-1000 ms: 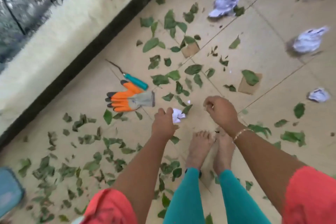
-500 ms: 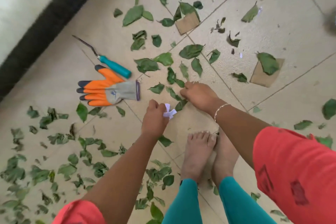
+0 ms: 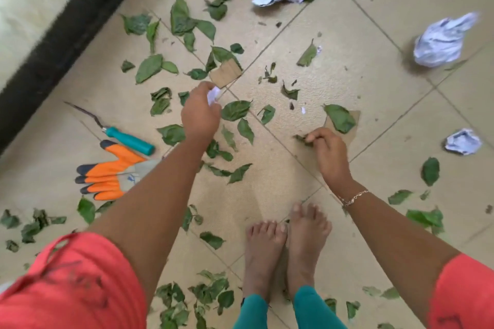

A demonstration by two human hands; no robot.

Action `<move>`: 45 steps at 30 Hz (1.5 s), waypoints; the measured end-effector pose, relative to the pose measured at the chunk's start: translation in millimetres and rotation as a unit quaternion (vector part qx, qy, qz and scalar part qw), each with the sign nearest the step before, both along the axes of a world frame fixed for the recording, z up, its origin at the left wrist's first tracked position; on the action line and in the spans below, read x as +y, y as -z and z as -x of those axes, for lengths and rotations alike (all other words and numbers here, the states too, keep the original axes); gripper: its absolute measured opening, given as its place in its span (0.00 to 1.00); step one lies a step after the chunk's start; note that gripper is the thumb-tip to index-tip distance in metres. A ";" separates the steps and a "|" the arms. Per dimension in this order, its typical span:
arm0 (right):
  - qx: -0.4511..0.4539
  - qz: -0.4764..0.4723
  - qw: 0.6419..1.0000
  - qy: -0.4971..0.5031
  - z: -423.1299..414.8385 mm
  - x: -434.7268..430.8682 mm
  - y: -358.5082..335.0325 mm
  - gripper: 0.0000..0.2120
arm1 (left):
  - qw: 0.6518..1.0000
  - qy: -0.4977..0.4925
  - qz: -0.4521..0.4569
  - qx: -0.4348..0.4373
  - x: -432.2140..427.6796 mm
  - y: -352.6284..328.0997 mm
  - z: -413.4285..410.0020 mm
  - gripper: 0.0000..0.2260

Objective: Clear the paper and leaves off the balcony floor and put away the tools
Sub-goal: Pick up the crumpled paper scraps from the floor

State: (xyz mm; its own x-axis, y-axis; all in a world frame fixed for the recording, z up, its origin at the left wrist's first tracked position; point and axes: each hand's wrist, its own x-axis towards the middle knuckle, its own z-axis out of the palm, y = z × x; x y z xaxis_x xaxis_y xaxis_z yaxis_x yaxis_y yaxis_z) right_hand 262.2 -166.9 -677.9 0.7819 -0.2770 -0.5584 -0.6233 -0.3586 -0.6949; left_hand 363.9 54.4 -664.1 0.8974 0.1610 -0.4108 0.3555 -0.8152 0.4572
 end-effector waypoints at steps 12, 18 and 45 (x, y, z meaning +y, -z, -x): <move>0.151 0.172 0.931 0.284 -15.7 -16.4 26.8 0.17 | 0.987 -0.058 -0.127 0.083 -23.3 33.4 -54.9 0.14; 0.075 0.126 0.931 0.334 -17.4 -29.6 18.1 0.18 | 0.984 -0.069 -0.094 0.137 -24.5 13.6 -56.7 0.05; 0.098 0.275 0.956 0.030 -61.7 -30.8 11.7 0.12 | 0.969 -0.190 0.134 0.087 -37.6 8.8 16.7 0.08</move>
State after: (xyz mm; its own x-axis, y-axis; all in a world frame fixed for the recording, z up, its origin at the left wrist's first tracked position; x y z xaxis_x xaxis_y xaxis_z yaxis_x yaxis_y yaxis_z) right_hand 323.9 -197.8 -689.6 0.6511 -0.6119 -0.4490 -0.7528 -0.5960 -0.2794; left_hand 347.2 16.8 -672.9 0.7085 0.3328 -0.6223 0.6965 -0.4719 0.5406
